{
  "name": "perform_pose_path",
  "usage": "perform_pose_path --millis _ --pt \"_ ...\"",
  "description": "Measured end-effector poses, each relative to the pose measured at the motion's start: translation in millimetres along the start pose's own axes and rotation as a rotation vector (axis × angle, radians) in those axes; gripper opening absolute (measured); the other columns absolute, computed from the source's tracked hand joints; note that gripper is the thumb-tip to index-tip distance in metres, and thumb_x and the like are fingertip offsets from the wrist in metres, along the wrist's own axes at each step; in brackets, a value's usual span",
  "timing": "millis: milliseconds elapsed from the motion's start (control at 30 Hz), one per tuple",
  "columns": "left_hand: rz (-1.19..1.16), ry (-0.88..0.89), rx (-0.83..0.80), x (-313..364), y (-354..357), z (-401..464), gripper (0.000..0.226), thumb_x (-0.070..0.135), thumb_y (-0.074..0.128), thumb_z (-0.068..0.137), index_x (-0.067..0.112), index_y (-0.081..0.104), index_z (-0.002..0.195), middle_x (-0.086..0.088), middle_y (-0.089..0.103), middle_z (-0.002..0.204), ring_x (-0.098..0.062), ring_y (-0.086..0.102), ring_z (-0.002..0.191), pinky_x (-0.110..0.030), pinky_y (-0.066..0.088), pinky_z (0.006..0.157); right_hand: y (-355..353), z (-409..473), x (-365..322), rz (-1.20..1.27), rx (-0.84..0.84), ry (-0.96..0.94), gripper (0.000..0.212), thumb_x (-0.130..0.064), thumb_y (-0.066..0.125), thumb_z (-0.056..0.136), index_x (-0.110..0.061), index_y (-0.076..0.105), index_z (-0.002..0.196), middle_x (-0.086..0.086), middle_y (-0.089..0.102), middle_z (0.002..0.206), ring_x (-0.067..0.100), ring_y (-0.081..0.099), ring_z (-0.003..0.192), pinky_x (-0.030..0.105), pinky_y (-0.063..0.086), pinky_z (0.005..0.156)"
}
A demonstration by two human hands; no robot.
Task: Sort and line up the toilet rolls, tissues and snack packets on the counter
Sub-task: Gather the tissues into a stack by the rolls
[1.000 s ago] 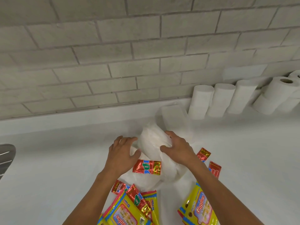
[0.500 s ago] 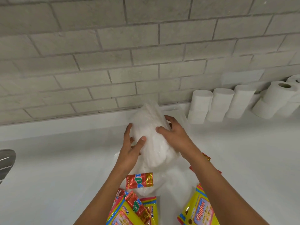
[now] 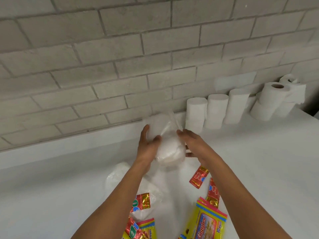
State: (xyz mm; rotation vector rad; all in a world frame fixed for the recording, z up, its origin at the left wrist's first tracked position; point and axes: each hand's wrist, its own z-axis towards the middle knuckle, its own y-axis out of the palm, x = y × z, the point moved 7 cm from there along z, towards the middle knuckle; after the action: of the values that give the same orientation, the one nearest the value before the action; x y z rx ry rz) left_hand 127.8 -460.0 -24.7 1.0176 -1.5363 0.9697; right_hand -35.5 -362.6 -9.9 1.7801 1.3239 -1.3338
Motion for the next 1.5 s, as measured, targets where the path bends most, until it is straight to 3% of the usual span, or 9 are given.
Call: perform_pose_path --millis 167,333,567,867,1067,1133,1233,1300,1500 --pt "0.116 -0.001 0.027 16 24 29 0.063 0.035 0.054 0.092 0.055 0.027 0.145 0.019 0.041 0.148 -0.018 0.053 0.124 -0.043 0.052 0.099 -35 -5 20 -0.024 0.065 0.035 0.064 -0.06 0.054 0.092 -0.032 0.041 0.148 -0.004 0.055 0.139 0.016 0.064 0.106 0.033 0.054 0.086" --pt "0.235 -0.012 0.014 15 35 50 0.065 0.033 0.053 0.093 0.05 0.025 0.149 0.011 0.039 0.153 -0.024 0.05 0.128 -0.048 0.057 0.091 -54 -12 43 -0.014 0.11 0.071 0.052 -0.056 0.053 0.095 -0.03 0.048 0.139 -0.004 0.058 0.131 0.014 0.064 0.1 0.028 0.054 0.075" --pt "0.297 0.021 0.025 7 42 57 0.065 0.04 0.054 0.093 0.045 0.025 0.151 0.006 0.042 0.153 -0.024 0.048 0.131 -0.047 0.046 0.106 -50 -15 56 -0.008 0.104 0.091 0.039 -0.051 0.051 0.098 -0.03 0.051 0.131 -0.004 0.058 0.122 0.011 0.064 0.093 0.021 0.048 0.064" --pt "0.394 0.021 -0.037 -3 52 55 0.067 0.051 0.052 0.093 0.045 0.02 0.151 -0.001 0.043 0.152 -0.029 0.047 0.133 -0.049 0.043 0.109 -22 -21 74 0.005 0.053 0.113 0.034 -0.046 0.055 0.097 -0.027 0.059 0.125 -0.006 0.063 0.115 0.018 0.068 0.097 0.028 0.052 0.075" --pt "0.356 0.057 -0.077 -3 30 49 0.069 0.078 0.044 0.084 0.067 0.009 0.142 -0.001 0.043 0.151 -0.027 0.055 0.127 -0.05 0.048 0.104 10 -26 91 -0.062 -0.014 0.12 0.014 -0.037 0.058 0.096 -0.031 0.065 0.106 -0.005 0.068 0.103 0.015 0.069 0.086 0.031 0.051 0.075" --pt "0.377 0.067 -0.065 -4 13 47 0.066 0.083 0.039 0.082 0.069 0.011 0.14 0.002 0.047 0.148 -0.026 0.058 0.122 -0.049 0.049 0.103 24 -26 94 -0.117 -0.048 0.112 0.019 -0.042 0.058 0.093 -0.033 0.064 0.109 -0.007 0.068 0.105 0.014 0.069 0.086 0.033 0.051 0.081" --pt "0.43 0.07 -0.029 -6 -18 39 0.059 0.073 0.042 0.09 0.06 0.022 0.144 0.007 0.051 0.143 -0.022 0.058 0.12 -0.038 0.048 0.101 48 -27 97 -0.195 -0.094 0.104 0.033 -0.053 0.059 0.084 -0.038 0.063 0.112 -0.005 0.067 0.117 0.018 0.066 0.103 0.033 0.05 0.088" --pt "0.494 0.076 0.01 -9 -42 32 0.055 0.061 0.048 0.095 0.05 0.03 0.146 0.008 0.053 0.141 -0.018 0.056 0.118 -0.029 0.043 0.093 65 -28 96 -0.246 -0.123 0.106 0.034 -0.049 0.06 0.09 -0.034 0.062 0.12 -0.003 0.066 0.122 0.018 0.064 0.108 0.034 0.049 0.096" --pt "0.692 0.099 0.088 -31 -108 0 0.05 0.039 0.059 0.097 0.033 0.043 0.144 0.001 0.054 0.141 -0.022 0.055 0.124 -0.034 0.047 0.1 117 -16 90 -0.48 -0.226 0.07 0.048 -0.048 0.056 0.095 -0.025 0.053 0.137 0.004 0.058 0.138 0.023 0.058 0.121 0.04 0.046 0.106"
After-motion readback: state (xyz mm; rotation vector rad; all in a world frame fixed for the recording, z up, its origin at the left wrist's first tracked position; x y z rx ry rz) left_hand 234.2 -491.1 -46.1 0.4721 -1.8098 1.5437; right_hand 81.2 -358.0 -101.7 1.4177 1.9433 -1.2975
